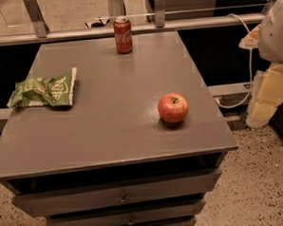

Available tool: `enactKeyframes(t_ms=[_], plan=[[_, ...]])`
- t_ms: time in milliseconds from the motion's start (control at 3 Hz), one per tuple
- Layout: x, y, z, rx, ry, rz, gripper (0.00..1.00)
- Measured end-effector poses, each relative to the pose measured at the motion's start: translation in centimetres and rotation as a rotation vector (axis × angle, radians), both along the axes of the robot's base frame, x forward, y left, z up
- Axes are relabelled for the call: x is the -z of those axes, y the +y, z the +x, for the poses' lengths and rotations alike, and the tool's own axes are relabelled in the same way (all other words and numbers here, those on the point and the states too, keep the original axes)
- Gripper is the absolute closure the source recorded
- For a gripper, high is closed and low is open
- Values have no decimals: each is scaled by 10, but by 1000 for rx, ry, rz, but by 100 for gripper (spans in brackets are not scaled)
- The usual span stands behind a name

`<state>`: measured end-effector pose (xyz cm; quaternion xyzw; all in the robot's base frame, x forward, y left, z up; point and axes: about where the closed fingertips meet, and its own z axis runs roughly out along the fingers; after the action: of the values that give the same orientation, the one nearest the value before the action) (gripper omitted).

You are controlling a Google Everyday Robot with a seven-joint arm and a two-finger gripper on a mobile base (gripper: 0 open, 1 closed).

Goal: Move green jalapeno chip bag near coke can

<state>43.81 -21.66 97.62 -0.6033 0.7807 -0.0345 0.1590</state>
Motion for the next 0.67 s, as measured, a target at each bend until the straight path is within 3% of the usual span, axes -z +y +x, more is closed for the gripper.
enactKeyframes(t_ms=[333, 667], plan=[[2, 4, 2, -8, -1, 11, 0], [21, 43, 24, -85, 1, 108, 0]])
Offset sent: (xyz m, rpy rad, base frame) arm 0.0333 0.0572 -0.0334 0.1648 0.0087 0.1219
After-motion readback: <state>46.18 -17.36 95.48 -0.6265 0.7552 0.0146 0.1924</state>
